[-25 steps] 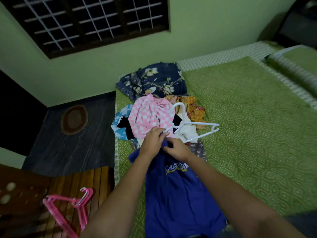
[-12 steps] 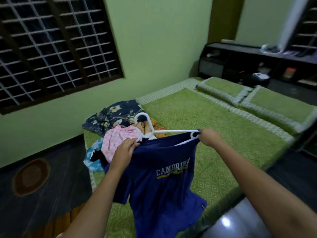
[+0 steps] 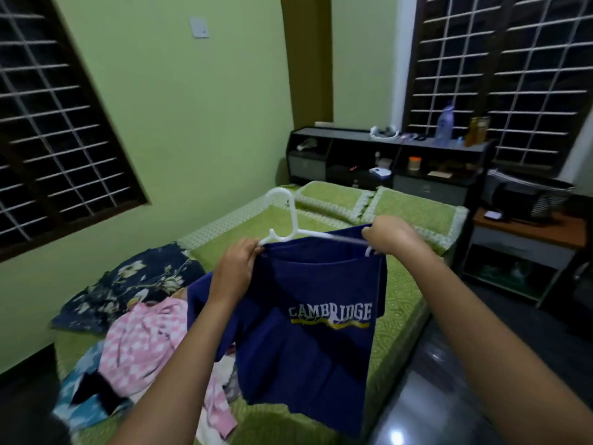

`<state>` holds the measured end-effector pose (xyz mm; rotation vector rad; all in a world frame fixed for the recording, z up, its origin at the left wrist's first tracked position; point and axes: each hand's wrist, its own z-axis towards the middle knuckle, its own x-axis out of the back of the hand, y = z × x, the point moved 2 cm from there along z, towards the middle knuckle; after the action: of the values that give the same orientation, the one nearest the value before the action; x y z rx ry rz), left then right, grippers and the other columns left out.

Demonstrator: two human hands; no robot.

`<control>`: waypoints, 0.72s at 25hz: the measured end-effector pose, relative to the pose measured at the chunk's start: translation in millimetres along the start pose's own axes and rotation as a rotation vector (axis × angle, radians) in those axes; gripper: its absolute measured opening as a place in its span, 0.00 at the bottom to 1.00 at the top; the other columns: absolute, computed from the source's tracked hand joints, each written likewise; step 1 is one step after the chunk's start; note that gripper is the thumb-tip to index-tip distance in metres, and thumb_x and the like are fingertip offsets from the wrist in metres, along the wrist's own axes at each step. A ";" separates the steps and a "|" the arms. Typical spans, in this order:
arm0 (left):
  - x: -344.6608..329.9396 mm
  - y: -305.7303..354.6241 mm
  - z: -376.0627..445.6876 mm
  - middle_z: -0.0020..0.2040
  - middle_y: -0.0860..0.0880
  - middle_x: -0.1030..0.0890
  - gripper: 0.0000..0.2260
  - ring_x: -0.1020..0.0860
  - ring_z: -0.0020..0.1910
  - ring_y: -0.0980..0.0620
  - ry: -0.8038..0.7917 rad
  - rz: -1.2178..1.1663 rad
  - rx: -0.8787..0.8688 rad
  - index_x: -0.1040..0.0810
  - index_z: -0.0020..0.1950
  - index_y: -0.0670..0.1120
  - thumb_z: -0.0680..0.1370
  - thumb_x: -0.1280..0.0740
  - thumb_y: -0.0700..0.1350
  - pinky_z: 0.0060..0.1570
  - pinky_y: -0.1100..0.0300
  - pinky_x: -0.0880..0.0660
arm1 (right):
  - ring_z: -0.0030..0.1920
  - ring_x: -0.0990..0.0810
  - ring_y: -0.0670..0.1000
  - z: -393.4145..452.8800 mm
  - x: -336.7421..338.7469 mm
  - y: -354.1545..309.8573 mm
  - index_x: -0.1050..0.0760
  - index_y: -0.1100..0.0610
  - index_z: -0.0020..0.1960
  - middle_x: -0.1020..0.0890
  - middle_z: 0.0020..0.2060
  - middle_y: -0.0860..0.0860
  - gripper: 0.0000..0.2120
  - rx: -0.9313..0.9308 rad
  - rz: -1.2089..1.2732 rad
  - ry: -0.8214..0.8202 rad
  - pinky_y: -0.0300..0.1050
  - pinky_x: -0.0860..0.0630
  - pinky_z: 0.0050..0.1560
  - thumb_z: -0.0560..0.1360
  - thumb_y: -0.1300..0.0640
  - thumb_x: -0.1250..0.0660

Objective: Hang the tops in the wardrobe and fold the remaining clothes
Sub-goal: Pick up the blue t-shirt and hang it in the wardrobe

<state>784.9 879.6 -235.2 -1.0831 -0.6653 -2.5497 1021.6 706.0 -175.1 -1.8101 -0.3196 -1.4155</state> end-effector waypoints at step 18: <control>-230.6 287.0 265.7 0.46 0.47 0.20 0.09 0.24 0.46 0.54 -0.160 -0.503 -0.389 0.20 0.54 0.40 0.79 0.36 0.42 0.48 0.69 0.32 | 0.37 0.24 0.51 100.8 189.7 297.9 0.24 0.54 0.47 0.22 0.37 0.48 0.09 0.198 0.141 0.447 0.52 0.28 0.39 0.80 0.51 0.39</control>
<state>1223.5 792.8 -156.2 -1.4019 -0.5437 -3.1432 1344.0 534.0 -137.9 -1.2888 -0.0930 -1.5778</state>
